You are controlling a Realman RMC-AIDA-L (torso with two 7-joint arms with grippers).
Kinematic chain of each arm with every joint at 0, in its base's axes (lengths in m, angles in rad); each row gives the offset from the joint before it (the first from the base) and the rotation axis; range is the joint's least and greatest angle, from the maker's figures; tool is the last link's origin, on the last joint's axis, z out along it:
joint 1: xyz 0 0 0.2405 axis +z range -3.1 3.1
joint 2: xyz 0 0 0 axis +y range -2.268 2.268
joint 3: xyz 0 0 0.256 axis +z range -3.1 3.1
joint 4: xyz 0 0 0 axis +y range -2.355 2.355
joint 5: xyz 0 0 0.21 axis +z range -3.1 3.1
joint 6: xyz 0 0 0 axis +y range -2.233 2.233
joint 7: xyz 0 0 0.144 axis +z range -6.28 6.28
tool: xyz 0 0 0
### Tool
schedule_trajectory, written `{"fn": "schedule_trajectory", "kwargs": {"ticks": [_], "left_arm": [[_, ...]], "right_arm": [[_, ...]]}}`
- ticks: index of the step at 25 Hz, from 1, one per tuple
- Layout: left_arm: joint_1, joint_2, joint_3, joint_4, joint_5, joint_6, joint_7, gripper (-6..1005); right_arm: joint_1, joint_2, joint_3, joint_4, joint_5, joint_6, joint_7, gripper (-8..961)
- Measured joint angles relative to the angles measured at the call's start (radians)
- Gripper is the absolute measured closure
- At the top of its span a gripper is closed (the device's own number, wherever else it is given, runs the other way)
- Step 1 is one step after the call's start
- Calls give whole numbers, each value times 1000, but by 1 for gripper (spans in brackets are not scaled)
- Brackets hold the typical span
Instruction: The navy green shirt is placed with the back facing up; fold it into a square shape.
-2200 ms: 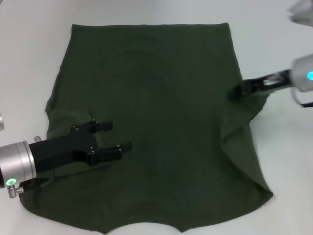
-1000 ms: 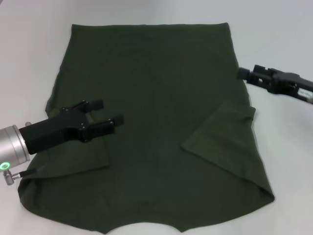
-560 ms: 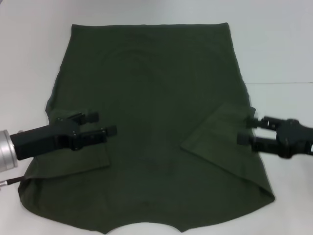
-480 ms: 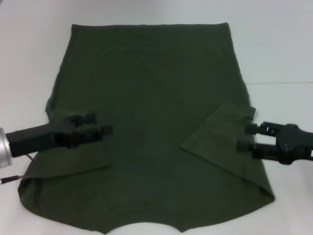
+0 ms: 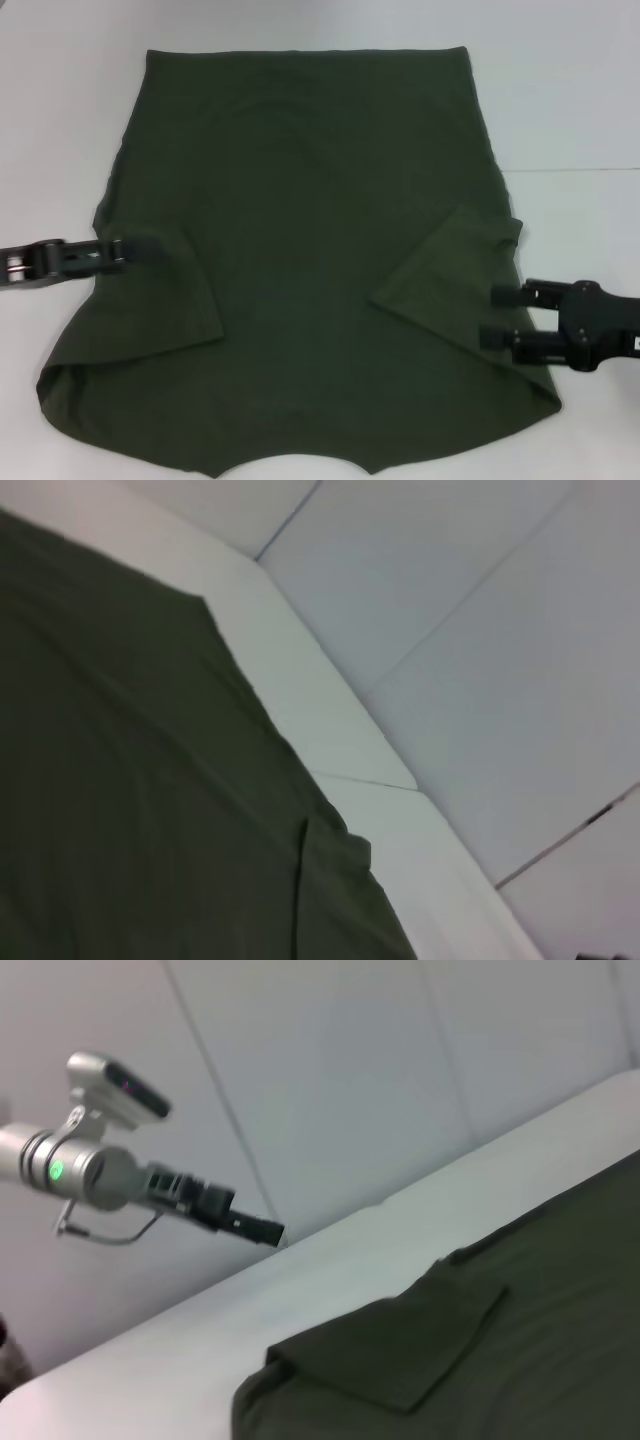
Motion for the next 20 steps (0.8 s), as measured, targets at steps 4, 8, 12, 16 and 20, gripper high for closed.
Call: {"fn": "schedule_trajectory", "kwargs": {"ticks": [4, 8, 12, 16, 20], "left_arm": [[9, 22, -81, 20, 103, 55, -76, 66], [21, 33, -162, 27, 217, 69, -112, 66], [26, 34, -170, 24, 324, 38, -137, 65], [25, 34, -168, 13, 381, 1, -181, 65], [20, 35, -164, -8, 419, -39, -228, 66]], "right_arm": [[9, 0, -2, -1, -43, -25, -26, 166], [23, 2, -2, -1, -84, -49, -55, 166], [35, 5, -3, -1, -103, -70, -77, 166], [39, 5, -3, -1, -104, -94, -91, 166], [45, 4, -3, -1, -104, -110, -101, 166]]}}
